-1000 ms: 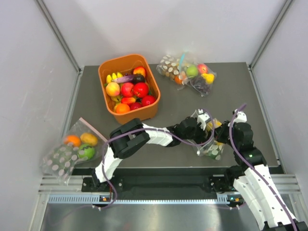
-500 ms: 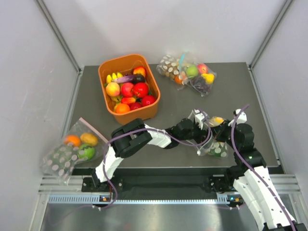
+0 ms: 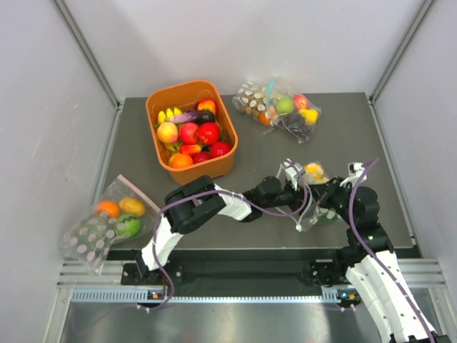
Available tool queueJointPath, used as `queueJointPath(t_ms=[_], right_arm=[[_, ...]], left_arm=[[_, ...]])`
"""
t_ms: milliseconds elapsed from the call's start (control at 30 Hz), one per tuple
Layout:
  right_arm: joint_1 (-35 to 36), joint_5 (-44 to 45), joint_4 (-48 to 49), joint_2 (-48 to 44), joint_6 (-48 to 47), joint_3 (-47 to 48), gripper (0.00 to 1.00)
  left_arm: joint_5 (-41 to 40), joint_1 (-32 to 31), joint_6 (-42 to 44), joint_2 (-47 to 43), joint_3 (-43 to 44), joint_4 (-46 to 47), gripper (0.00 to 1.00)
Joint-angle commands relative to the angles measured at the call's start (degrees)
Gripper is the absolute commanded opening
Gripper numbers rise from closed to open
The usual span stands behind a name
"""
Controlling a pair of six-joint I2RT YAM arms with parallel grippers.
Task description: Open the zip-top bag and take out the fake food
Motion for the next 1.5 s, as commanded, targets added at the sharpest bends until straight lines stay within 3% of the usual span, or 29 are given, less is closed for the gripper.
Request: queueJointPath(t_ms=[0,133,233,267,433,533,767,1067,1300,1367,1467], right_arm=[[2.3,-18.7,-1.7,-0.3,3.7,-1.3,0.0],[2.5,-19.9,-1.6,-0.4,3.5,-1.1,0.0],[2.4,-20.3,-1.5,-0.8,3.7,-1.1,0.0],[2.5,-20.3,-1.5,-1.1,3.7,-1.1,0.0],[2.4,-19.5,-1.5,-1.4,3.7,-1.3,0.0],[2.4,-17.1,-1.5,-1.2,3.6,-1.1,0.0],[2.2,-12.0,-1.1,3.5,0.0,3.7,0.0],[1.6,-10.9,2.1,6.6,-0.1,3.3,0.0],[1.5,-12.7,2.5,4.8,1.5,1.8,0.0],[1.6,-13.4,2.7,4.4,2.3,1.3,0.0],[1.6,-13.4,2.0,4.4,2.1,1.3,0.0]], left_arm=[[-3.0,-1.7,-1.8,-3.8,5.9,6.4,0.99],[-5.8,-1.7,0.2,-3.1,7.2,2.9,0.95],[-6.6,-1.7,1.4,-2.7,9.1,0.4,0.7],[-6.9,-1.7,1.7,-2.7,9.1,0.3,0.57],[-7.9,-1.7,2.2,-4.7,6.5,0.7,0.31],[-7.2,-1.7,3.1,-7.5,3.8,-1.1,0.21],[-9.0,-1.7,7.8,-17.6,-7.9,-9.6,0.16],[-15.1,-1.8,12.0,-26.5,-12.1,-22.5,0.15],[-15.6,-2.4,12.0,-21.3,-6.2,-25.1,0.42],[-15.8,-2.7,11.9,-19.9,-4.6,-25.1,0.56],[-15.9,-3.0,11.8,-17.7,-3.4,-23.6,0.63]])
